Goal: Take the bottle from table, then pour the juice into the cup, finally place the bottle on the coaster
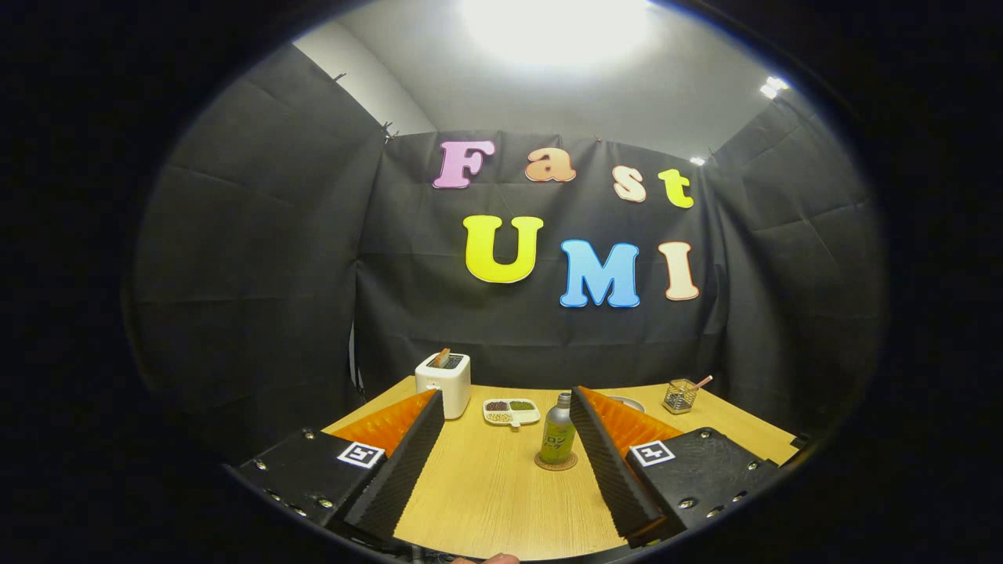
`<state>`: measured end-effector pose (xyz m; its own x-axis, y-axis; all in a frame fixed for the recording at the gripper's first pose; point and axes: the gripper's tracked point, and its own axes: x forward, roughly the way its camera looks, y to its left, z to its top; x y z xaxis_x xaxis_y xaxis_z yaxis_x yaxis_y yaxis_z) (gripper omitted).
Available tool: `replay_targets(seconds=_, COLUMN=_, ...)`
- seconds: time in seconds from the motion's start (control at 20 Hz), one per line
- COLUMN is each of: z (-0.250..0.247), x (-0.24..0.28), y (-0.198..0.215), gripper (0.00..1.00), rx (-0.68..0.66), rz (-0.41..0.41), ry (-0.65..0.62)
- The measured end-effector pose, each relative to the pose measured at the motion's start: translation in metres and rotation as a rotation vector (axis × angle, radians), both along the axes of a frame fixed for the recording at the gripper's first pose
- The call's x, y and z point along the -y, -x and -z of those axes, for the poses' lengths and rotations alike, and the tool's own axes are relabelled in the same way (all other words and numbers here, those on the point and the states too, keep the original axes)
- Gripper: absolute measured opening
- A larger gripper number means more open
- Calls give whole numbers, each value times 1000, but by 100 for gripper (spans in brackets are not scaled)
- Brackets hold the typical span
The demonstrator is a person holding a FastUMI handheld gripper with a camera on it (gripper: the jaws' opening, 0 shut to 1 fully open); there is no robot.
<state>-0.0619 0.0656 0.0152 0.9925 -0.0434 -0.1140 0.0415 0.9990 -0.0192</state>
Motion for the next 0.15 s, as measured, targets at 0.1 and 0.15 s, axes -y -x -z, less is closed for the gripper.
replay_targets(seconds=0.1, z=0, x=1, y=-1, gripper=98, rx=1, rz=2, ry=-4)
replay_targets(seconds=0.15, z=0, x=2, y=-1, gripper=98, rx=4, rz=4, ry=-5)
